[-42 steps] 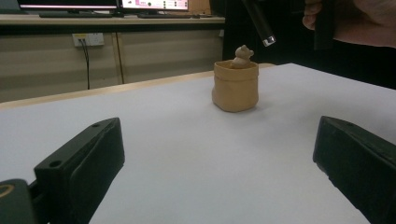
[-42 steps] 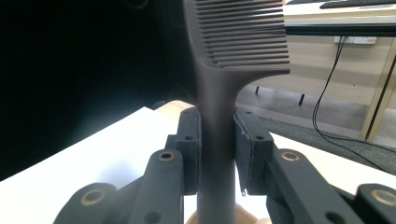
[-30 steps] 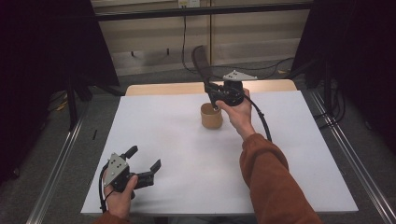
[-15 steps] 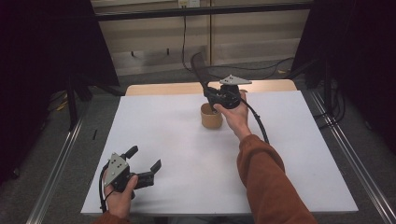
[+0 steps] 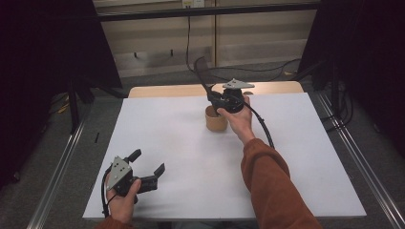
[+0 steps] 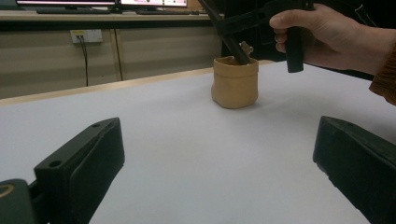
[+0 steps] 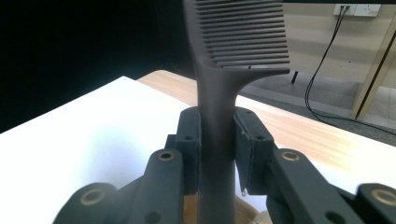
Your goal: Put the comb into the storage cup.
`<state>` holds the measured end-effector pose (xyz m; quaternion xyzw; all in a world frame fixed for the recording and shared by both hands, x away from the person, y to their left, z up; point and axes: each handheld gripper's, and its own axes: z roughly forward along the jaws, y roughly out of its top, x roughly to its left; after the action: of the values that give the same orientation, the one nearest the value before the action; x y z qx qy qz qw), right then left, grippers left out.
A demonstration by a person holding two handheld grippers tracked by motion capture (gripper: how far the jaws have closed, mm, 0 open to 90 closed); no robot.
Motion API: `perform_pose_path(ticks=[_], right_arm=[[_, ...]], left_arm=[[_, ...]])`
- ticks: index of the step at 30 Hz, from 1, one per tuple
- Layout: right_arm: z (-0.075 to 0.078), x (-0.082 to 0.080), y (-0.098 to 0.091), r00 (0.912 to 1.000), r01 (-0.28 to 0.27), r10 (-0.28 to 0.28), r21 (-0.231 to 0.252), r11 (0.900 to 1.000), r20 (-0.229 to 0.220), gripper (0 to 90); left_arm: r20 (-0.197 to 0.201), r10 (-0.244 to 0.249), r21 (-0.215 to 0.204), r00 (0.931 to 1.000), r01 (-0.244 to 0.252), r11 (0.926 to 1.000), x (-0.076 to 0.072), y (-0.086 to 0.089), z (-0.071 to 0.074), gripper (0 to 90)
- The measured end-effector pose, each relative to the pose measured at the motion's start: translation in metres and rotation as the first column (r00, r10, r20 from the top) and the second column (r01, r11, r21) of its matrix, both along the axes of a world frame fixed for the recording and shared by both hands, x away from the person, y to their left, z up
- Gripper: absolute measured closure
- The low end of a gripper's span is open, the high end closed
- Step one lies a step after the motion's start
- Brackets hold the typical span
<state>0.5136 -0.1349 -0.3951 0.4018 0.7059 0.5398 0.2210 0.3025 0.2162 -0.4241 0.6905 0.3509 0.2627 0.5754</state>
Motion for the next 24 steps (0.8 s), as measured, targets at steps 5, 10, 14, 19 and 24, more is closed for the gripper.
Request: perform_pose_path(ticks=[5, 10, 14, 19, 24], right_arm=[[-0.003, -0.002, 0.002, 1.0, -0.009, 0.009, -0.014, 0.9999, -0.003, 73.1], [-0.003, -0.005, 0.004, 1.0, -0.006, 0.006, -0.022, 0.9997, 0.005, 73.1], [-0.005, -0.007, 0.002, 0.9999, 0.007, -0.006, -0.03, 0.9995, 0.011, 73.1], [-0.01, -0.007, 0.003, 0.9999, 0.01, -0.01, -0.04, 0.9992, 0.008, 73.1], [-0.013, -0.009, 0.002, 1.0, 0.0, 0.0, -0.039, 0.9992, 0.001, 73.1]], left_arm=[[0.0, 0.0, -0.002, 1.0, 0.0, 1.0, 0.0, 0.0, 0.0, 2.1], [0.005, -0.001, -0.003, 1.0, 0.001, 1.0, 0.0, -0.001, 0.001, 2.1], [0.004, -0.004, -0.001, 1.0, 0.004, 1.0, 0.0, 0.0, 0.001, 2.1], [0.001, -0.002, -0.005, 1.0, 0.002, 1.0, 0.0, -0.001, 0.001, 2.1], [0.002, -0.004, -0.001, 1.0, 0.004, 1.0, 0.0, -0.001, 0.001, 2.1]])
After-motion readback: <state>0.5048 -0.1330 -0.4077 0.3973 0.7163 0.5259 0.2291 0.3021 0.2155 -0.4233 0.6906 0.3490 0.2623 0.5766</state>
